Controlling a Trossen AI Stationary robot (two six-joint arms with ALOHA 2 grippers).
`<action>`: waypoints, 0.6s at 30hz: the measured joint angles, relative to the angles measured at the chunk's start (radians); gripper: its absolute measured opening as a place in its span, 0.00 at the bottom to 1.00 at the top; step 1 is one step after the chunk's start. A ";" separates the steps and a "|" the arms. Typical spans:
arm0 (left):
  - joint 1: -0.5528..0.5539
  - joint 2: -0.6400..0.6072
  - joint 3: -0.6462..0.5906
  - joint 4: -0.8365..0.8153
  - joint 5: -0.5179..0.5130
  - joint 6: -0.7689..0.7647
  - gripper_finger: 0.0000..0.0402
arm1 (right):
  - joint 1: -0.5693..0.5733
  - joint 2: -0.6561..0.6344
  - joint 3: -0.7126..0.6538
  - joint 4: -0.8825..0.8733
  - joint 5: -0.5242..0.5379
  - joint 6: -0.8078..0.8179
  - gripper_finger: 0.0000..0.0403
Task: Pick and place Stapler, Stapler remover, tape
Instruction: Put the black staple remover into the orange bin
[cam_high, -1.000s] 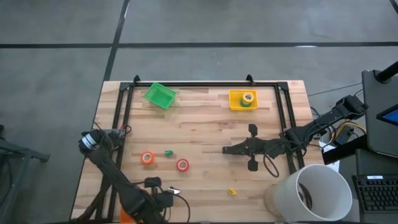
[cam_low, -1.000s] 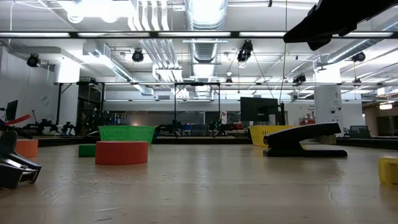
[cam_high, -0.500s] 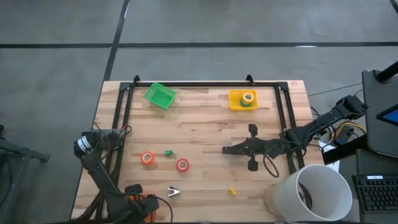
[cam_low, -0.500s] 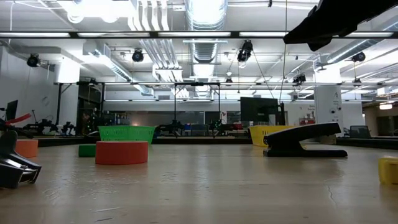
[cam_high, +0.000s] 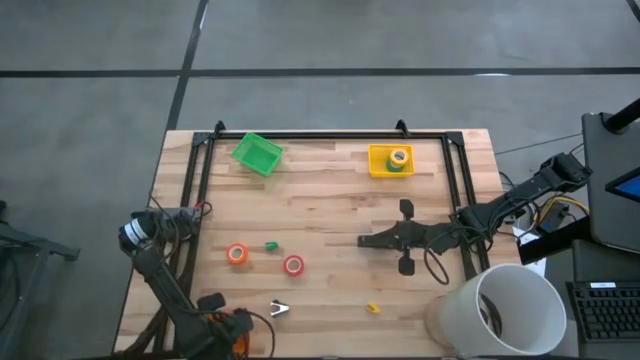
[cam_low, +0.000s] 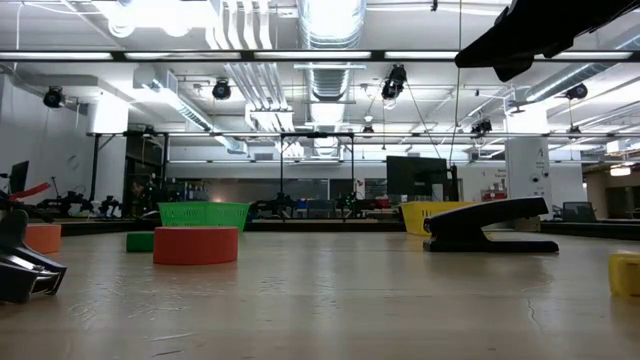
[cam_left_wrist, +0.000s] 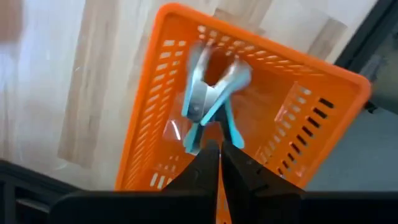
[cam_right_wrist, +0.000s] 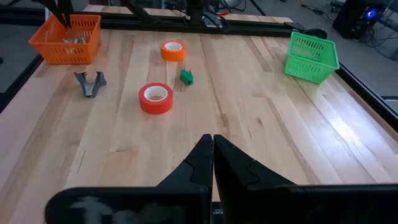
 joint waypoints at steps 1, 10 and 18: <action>0.000 0.000 0.001 -0.009 0.000 -0.004 0.06 | 0.000 0.000 0.000 0.000 0.000 0.000 0.02; 0.016 -0.031 0.003 -0.023 -0.255 0.034 0.13 | 0.000 0.000 0.000 0.000 -0.014 -0.002 0.02; 0.055 -0.048 0.001 0.039 -0.731 0.109 0.18 | 0.000 0.000 0.000 0.001 -0.031 -0.002 0.02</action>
